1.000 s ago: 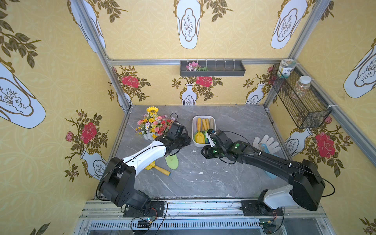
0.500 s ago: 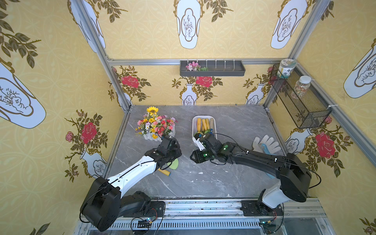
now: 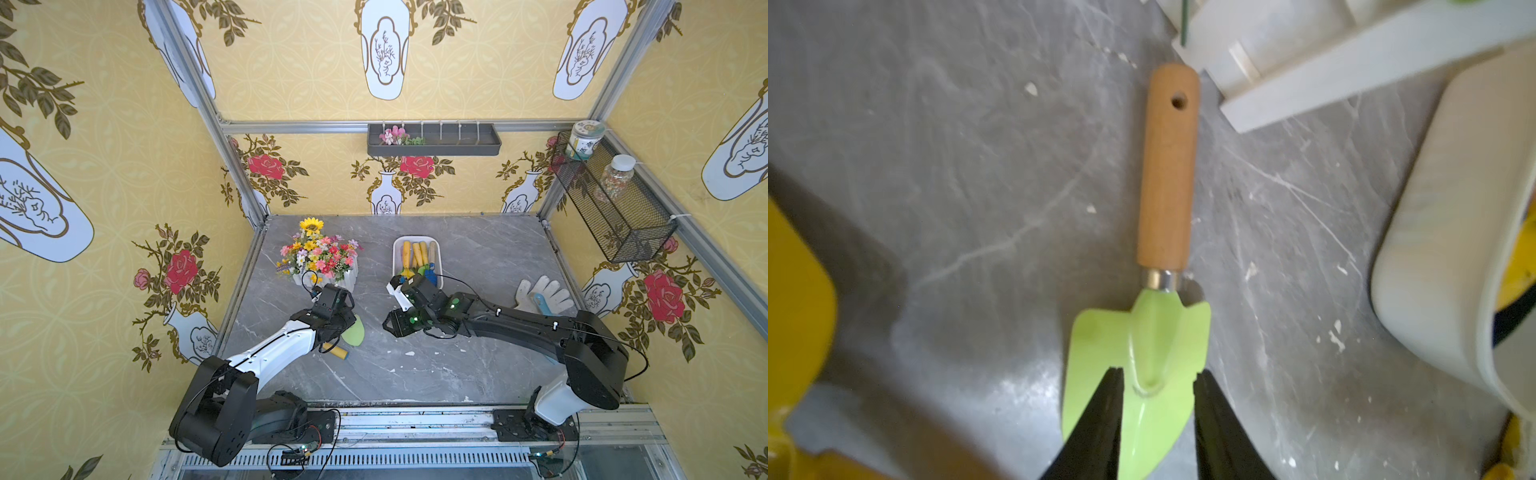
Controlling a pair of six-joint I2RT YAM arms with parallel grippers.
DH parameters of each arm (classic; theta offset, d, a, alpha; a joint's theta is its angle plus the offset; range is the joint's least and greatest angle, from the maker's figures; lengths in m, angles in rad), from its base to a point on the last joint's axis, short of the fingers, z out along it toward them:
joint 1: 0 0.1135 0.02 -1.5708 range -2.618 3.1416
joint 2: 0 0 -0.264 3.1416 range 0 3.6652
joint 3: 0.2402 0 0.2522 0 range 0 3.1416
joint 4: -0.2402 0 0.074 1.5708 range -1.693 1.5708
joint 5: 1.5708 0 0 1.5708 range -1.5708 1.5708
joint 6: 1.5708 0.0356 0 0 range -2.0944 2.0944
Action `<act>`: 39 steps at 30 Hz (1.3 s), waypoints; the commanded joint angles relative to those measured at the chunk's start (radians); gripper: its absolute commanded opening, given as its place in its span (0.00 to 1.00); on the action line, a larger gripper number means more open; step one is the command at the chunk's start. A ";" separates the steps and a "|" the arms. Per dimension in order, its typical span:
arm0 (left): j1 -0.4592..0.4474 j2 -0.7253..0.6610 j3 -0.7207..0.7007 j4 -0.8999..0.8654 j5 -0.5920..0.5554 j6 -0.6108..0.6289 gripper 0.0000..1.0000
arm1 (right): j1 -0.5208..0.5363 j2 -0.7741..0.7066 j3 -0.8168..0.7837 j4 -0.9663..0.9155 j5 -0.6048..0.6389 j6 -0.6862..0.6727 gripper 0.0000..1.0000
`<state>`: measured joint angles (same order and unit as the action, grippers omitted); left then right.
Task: Put the shovel into the storage box
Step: Pick up the shovel from the center of the board.
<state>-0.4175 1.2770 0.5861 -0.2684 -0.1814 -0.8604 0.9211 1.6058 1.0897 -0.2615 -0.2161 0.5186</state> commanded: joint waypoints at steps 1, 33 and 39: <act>0.011 0.031 0.003 0.042 0.001 0.015 0.33 | 0.001 0.006 0.008 0.015 0.012 -0.006 0.47; 0.049 0.287 0.129 0.073 -0.041 0.070 0.33 | -0.003 0.004 0.000 0.002 0.023 -0.021 0.47; 0.049 0.295 0.121 0.071 -0.032 0.071 0.29 | -0.003 0.008 0.001 0.008 0.022 -0.023 0.47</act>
<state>-0.3695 1.5635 0.7158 -0.1783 -0.2211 -0.7937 0.9180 1.6180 1.0904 -0.2619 -0.2054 0.5102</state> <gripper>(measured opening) 0.297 0.469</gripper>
